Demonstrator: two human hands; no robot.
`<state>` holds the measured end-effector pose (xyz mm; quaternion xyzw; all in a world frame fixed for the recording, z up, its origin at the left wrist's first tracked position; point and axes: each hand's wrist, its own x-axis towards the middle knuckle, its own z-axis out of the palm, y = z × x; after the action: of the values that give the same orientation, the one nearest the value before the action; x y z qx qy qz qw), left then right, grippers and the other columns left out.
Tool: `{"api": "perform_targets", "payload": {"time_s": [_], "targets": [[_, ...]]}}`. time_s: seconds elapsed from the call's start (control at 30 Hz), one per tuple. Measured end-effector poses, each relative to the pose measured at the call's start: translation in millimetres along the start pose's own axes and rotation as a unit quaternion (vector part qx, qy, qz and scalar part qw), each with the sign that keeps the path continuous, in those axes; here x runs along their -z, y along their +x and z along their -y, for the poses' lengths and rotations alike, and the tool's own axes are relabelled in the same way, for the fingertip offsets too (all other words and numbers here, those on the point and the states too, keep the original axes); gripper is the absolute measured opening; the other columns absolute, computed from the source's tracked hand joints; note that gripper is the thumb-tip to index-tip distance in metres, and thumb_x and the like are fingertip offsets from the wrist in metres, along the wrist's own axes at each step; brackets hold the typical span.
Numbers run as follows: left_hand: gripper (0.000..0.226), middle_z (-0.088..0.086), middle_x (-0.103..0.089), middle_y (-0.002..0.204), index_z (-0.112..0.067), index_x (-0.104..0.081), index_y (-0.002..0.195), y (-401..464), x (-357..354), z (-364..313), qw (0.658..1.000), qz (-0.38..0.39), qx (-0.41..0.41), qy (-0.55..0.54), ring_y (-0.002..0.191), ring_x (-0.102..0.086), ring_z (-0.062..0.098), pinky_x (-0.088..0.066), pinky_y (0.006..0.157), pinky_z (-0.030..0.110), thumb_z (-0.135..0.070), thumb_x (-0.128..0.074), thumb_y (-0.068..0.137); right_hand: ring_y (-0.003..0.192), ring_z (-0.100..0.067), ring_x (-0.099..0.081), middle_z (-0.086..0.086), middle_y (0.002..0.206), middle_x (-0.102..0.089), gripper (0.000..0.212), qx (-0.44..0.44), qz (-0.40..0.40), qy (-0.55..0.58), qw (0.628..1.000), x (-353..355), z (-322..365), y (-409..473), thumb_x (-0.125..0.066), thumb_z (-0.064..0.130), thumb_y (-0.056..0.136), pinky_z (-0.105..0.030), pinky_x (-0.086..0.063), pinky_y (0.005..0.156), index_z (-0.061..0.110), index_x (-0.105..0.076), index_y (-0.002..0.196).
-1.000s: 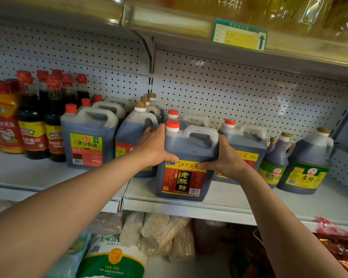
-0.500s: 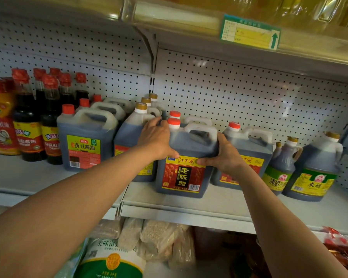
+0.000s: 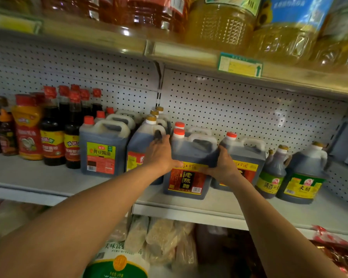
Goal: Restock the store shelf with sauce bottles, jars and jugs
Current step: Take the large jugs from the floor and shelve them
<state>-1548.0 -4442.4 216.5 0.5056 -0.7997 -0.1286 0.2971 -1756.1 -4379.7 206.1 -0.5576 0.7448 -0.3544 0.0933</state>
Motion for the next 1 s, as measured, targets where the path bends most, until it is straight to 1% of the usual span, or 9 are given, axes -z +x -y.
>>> {"api": "perform_targets", "payload": {"time_s": [0.1,0.17,0.23,0.37,0.53,0.7,0.8,0.9,1.0], "targets": [[0.104,0.011,-0.039,0.151,-0.024,-0.024,0.152,-20.0,14.2,13.1,0.999,0.02,0.006,-0.04,0.138,-0.038,0.034,-0.04,0.108,0.045,-0.043,-0.086,0.07,0.139,-0.034,-0.039,-0.01,0.15,-0.04,0.11,-0.008,-0.042,-0.02,0.999,-2.1,9.8,-31.6,-0.09,0.03,0.071,-0.051,-0.042,0.111,0.015,-0.021,0.155],[0.099,0.012,-0.038,0.15,-0.029,-0.027,0.151,-35.2,26.1,24.1,0.998,0.027,0.016,-0.048,0.138,-0.037,0.034,-0.038,0.108,0.043,-0.041,-0.086,0.071,0.138,-0.034,-0.04,-0.011,0.149,-0.044,0.106,-0.013,-0.059,-0.042,0.997,-3.6,18.9,-53.3,-0.089,0.031,0.071,-0.051,-0.042,0.109,0.017,-0.025,0.154],[0.093,0.012,-0.039,0.148,-0.03,-0.034,0.148,-52.7,37.4,35.7,0.998,0.039,0.023,-0.051,0.137,-0.038,0.033,-0.039,0.106,0.04,-0.04,-0.085,0.071,0.137,-0.036,-0.04,-0.012,0.145,-0.047,0.098,-0.009,-0.06,-0.071,0.996,-6.8,30.2,-76.3,-0.088,0.032,0.073,-0.047,-0.04,0.109,0.019,-0.032,0.151],[0.087,0.017,-0.044,0.139,-0.028,-0.043,0.142,-98.8,59.7,65.6,0.998,0.047,0.007,-0.036,0.13,-0.043,0.033,-0.039,0.102,0.034,-0.04,-0.087,0.068,0.135,-0.036,-0.037,-0.013,0.144,-0.048,0.091,-0.001,-0.032,-0.143,0.989,-21.2,55.0,-127.0,-0.085,0.042,0.074,-0.042,-0.033,0.109,0.027,-0.036,0.15],[0.098,0.016,-0.04,0.142,-0.032,-0.034,0.148,-162.8,80.8,124.2,0.993,0.094,0.033,-0.058,0.13,-0.043,0.037,-0.041,0.107,0.041,-0.042,-0.089,0.066,0.14,-0.034,-0.035,-0.009,0.152,-0.044,0.093,0.003,0.014,-0.216,0.976,-56.8,89.5,-195.3,-0.081,0.051,0.076,-0.039,-0.027,0.114,0.026,-0.034,0.152],[0.097,0.017,-0.041,0.139,-0.03,-0.036,0.146,-230.6,84.7,186.1,0.988,0.134,0.052,-0.051,0.126,-0.046,0.037,-0.043,0.104,0.041,-0.041,-0.089,0.066,0.141,-0.031,-0.034,-0.004,0.153,-0.044,0.09,-0.027,0.055,-0.208,0.976,-111.4,105.8,-267.3,-0.082,0.052,0.073,-0.042,-0.029,0.116,0.032,-0.039,0.149],[0.096,0.016,-0.034,0.149,-0.03,-0.038,0.144,-280.6,77.3,221.8,0.983,0.165,0.065,-0.053,0.133,-0.042,0.035,-0.041,0.106,0.04,-0.04,-0.09,0.065,0.146,-0.032,-0.028,-0.004,0.156,-0.04,0.092,-0.047,0.102,-0.213,0.971,-146.6,105.6,-311.8,-0.082,0.053,0.073,-0.043,-0.024,0.119,0.031,-0.037,0.15],[0.095,0.017,-0.039,0.141,-0.027,-0.036,0.145,-327.6,70.4,255.1,0.974,0.199,0.098,-0.041,0.127,-0.045,0.035,-0.041,0.101,0.038,-0.041,-0.088,0.067,0.147,-0.033,-0.024,-0.004,0.158,-0.036,0.091,-0.061,0.161,-0.217,0.961,-178.1,103.4,-351.2,-0.081,0.052,0.075,-0.041,-0.021,0.118,0.032,-0.036,0.151],[0.097,0.017,-0.041,0.139,-0.026,-0.037,0.145,-364.5,62.6,288.7,0.969,0.213,0.12,-0.034,0.126,-0.045,0.035,-0.041,0.101,0.038,-0.044,-0.089,0.065,0.144,-0.031,-0.028,-0.004,0.156,-0.038,0.09,-0.061,0.206,-0.22,0.952,-210.0,96.5,-379.2,-0.081,0.051,0.076,-0.04,-0.026,0.115,0.031,-0.035,0.151]]}}
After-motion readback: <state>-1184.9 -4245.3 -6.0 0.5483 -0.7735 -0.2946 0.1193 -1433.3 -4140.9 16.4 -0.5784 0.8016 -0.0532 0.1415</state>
